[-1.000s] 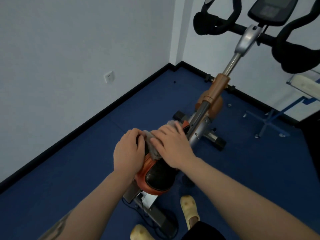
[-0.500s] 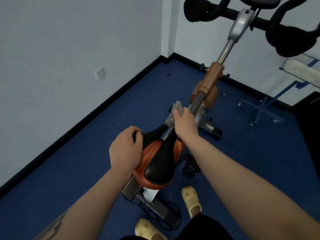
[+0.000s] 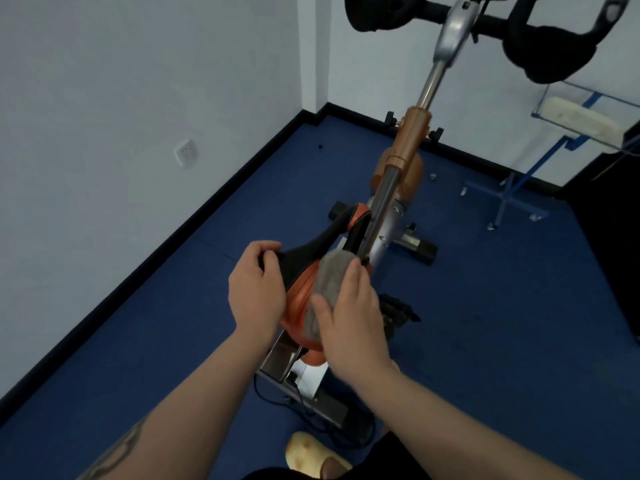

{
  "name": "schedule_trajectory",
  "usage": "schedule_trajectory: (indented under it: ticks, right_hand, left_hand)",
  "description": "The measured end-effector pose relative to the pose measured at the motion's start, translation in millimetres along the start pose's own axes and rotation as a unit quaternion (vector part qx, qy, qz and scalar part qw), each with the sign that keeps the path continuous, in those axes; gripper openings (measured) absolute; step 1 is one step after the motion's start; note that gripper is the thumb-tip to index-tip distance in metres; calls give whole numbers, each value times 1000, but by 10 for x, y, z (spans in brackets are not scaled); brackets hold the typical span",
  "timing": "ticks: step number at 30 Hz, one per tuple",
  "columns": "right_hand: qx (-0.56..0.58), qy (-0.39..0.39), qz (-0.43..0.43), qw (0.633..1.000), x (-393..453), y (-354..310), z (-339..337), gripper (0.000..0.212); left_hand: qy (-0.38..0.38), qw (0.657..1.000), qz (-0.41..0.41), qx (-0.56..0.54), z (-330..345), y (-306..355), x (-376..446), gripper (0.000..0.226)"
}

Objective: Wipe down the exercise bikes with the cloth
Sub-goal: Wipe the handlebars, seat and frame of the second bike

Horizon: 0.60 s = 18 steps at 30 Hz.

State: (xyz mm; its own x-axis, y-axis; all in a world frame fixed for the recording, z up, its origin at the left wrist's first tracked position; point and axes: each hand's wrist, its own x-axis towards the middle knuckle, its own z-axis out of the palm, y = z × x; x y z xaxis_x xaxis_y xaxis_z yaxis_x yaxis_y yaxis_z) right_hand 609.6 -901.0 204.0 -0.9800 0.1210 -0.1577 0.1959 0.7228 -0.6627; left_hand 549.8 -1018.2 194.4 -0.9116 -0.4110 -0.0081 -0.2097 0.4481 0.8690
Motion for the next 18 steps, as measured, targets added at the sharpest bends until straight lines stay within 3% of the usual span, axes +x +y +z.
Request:
schedule_trajectory:
  ticks: [2, 5, 6, 11, 16, 18]
  right_hand:
    - [-12, -16, -3, 1000, -48, 84, 17, 86]
    - [143, -83, 152, 974, 532, 84, -155, 76]
    - [162, -82, 169, 969, 643, 65, -193, 72]
    - [61, -4, 49, 997, -68, 37, -17, 81]
    - [144, -61, 155, 975, 602, 41, -135, 68]
    - [122, -43, 124, 984, 524, 20, -112, 70]
  left_hand:
    - [-5, 1000, -3, -16, -8, -56, -48, 23]
    - [-13, 1000, -12, -25, -15, -68, -57, 21]
    - [-16, 999, -11, -27, -20, -72, -56, 21]
    - [-15, 1000, 7, -24, -11, -119, -52, 21]
    - [-3, 1000, 10, -21, 4, -115, -64, 22]
    - [-4, 1000, 12, -23, 1, -123, -65, 22]
